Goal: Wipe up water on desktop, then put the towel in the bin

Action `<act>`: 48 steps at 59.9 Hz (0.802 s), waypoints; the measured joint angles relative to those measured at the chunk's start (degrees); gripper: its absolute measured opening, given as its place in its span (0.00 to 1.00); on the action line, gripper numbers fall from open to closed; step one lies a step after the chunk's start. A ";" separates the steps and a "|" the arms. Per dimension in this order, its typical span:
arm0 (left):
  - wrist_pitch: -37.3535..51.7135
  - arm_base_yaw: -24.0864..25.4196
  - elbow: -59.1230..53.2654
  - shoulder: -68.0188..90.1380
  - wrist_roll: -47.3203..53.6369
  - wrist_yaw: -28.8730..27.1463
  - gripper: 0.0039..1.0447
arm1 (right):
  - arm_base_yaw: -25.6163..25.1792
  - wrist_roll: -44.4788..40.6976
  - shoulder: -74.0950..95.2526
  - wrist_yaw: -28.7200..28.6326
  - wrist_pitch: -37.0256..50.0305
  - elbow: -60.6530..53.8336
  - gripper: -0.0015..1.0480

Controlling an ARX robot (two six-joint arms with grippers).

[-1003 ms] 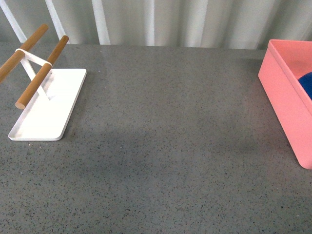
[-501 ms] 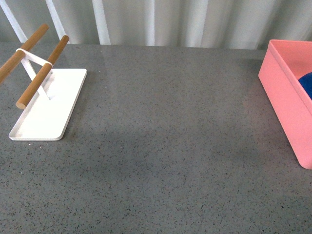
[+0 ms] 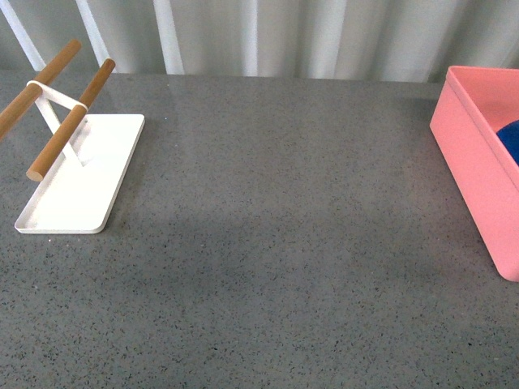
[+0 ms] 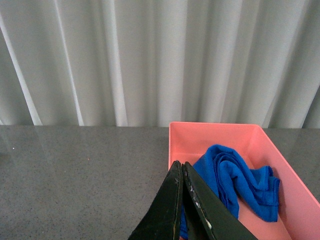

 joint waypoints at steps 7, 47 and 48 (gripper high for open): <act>0.00 0.00 0.00 0.00 0.00 0.00 0.94 | 0.00 0.02 -7.93 0.13 -9.84 0.02 0.03; 0.00 0.00 0.00 -0.02 0.00 0.00 0.94 | 0.00 0.02 -9.97 0.13 -10.34 0.02 0.76; 0.00 0.00 0.00 -0.02 0.00 0.00 0.94 | 0.00 0.02 -9.97 0.13 -10.34 0.02 0.79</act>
